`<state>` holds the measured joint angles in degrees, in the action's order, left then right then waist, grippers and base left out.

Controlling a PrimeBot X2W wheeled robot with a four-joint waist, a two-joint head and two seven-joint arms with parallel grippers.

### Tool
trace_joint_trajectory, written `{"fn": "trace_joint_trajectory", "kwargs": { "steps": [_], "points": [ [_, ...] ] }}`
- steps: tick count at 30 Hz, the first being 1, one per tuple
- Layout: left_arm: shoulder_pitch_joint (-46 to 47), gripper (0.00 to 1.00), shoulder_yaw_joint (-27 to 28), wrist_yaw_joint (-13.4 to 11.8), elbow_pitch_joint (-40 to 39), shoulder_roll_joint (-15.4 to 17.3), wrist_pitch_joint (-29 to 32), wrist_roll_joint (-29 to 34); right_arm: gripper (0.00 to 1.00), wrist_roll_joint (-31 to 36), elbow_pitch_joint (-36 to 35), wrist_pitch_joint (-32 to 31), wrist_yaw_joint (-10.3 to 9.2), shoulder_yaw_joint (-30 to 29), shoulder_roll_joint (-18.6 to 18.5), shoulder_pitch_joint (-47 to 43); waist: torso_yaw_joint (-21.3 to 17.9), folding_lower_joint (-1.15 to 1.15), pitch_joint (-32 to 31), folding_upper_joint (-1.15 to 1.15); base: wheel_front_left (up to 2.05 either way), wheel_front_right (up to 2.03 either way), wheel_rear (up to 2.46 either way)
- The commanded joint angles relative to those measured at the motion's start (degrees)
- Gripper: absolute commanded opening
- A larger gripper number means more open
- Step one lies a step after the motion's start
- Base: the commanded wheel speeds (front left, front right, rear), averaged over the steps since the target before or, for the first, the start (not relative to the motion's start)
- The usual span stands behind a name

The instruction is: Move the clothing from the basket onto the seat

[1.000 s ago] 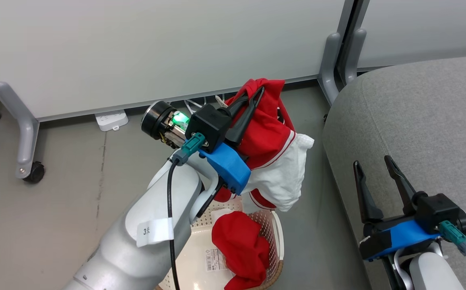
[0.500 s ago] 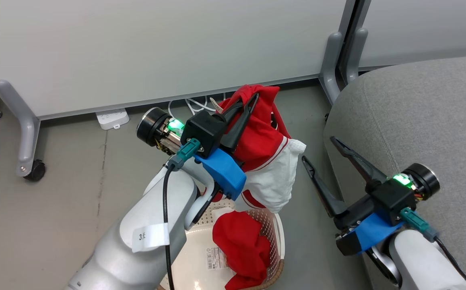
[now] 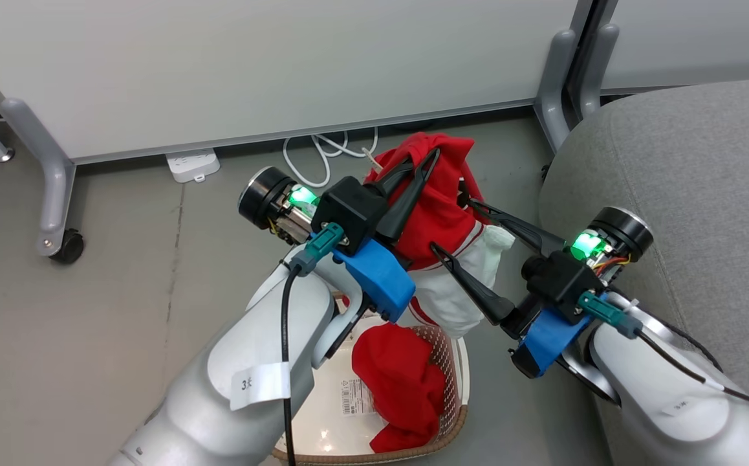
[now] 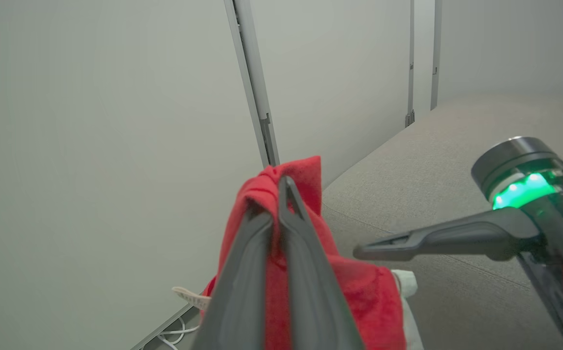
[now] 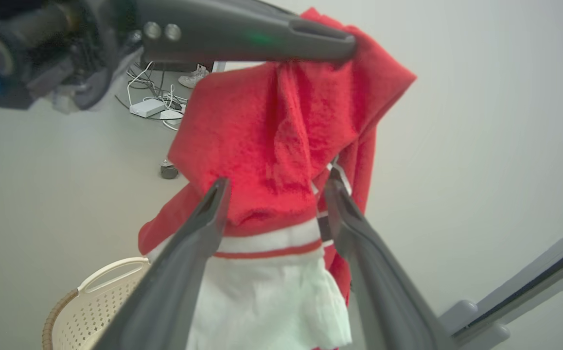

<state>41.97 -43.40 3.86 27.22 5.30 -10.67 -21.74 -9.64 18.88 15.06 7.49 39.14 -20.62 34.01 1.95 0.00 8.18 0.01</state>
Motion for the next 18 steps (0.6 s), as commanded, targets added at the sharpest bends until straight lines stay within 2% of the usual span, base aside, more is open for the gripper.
{"fn": "trace_joint_trajectory", "kwargs": {
  "steps": [1, 7, 13, 15, 18],
  "points": [
    [0.94, 0.00, -0.30, -0.13, -0.31, -0.14, -0.13, 0.13, 1.00, -0.74, 1.41, 0.19, 0.01, 1.08, -0.27, 1.77, 0.38, 0.00, 0.46, -0.01, 0.00, 0.00, 0.00],
    [2.07, 0.00, -1.08, 0.00, -0.14, -0.70, -0.68, 0.16, 1.00, -3.26, 6.38, 0.19, 0.01, 5.60, 0.56, 5.43, 1.11, 0.00, 1.92, -0.01, 0.00, 0.00, 0.00],
    [2.87, 0.00, -1.66, -0.15, 0.21, -0.98, -1.02, -0.05, 1.00, -5.29, 9.28, 0.18, 0.01, 7.43, 2.50, 7.46, 1.29, 0.00, 2.77, -0.01, 0.00, 0.00, 0.00],
    [3.07, 0.00, -1.80, -0.15, 0.40, -1.01, -1.14, -0.14, 0.00, -5.84, 10.05, 0.19, 0.01, 7.61, 3.15, 7.80, 1.25, 0.00, 2.92, -0.01, 0.00, 0.00, 0.00],
    [3.20, 0.00, -2.01, -0.16, 0.69, -1.04, -1.32, -0.22, 0.00, -6.36, 10.32, 0.19, 0.01, 7.35, 3.87, 8.41, 1.23, 0.00, 3.10, -0.01, 0.00, 0.00, 0.00]
  ]
}}
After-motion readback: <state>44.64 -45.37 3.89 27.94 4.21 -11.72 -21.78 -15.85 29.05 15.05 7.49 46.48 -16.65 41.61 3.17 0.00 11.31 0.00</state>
